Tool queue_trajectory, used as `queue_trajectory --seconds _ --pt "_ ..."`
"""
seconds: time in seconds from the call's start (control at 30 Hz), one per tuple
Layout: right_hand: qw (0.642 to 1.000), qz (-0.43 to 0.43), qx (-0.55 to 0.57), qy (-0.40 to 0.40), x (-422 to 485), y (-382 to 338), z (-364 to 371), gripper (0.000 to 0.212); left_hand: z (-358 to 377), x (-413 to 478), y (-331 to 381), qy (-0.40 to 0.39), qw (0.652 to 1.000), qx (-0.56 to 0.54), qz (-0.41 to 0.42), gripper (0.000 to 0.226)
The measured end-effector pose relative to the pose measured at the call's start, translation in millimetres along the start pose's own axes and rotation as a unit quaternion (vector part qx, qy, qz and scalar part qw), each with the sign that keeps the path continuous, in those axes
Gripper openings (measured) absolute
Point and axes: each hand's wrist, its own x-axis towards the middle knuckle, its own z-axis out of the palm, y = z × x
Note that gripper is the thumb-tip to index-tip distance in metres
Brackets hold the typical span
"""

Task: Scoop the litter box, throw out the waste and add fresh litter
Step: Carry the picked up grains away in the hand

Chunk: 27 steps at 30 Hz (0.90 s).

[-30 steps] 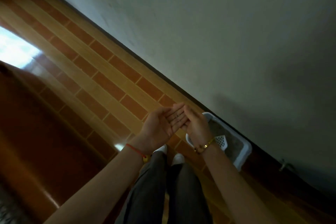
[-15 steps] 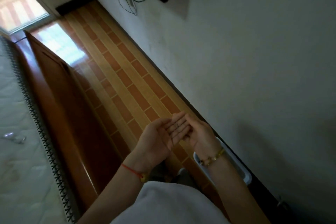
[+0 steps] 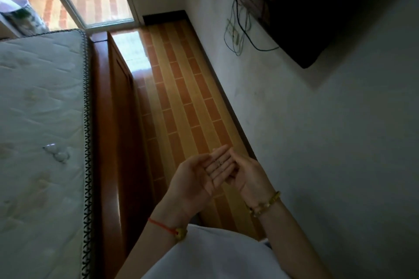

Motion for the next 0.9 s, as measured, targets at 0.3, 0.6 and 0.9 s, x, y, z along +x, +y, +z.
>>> queue_trajectory --seconds 0.3,0.6,0.9 --pt "0.998 0.005 -0.033 -0.044 141.0 -48.2 126.9 0.074 -11.4 21.4 183.4 -0.014 0.998 -0.01 0.057 0.04" --pt "0.995 0.037 -0.072 -0.063 238.7 -84.5 185.9 0.072 -20.1 59.6 283.8 -0.011 0.997 -0.034 0.067 0.04" --pt "0.989 0.046 -0.1 -0.101 380.0 -148.1 234.3 0.029 -11.8 141.6 405.6 0.012 0.992 -0.065 0.108 0.04"
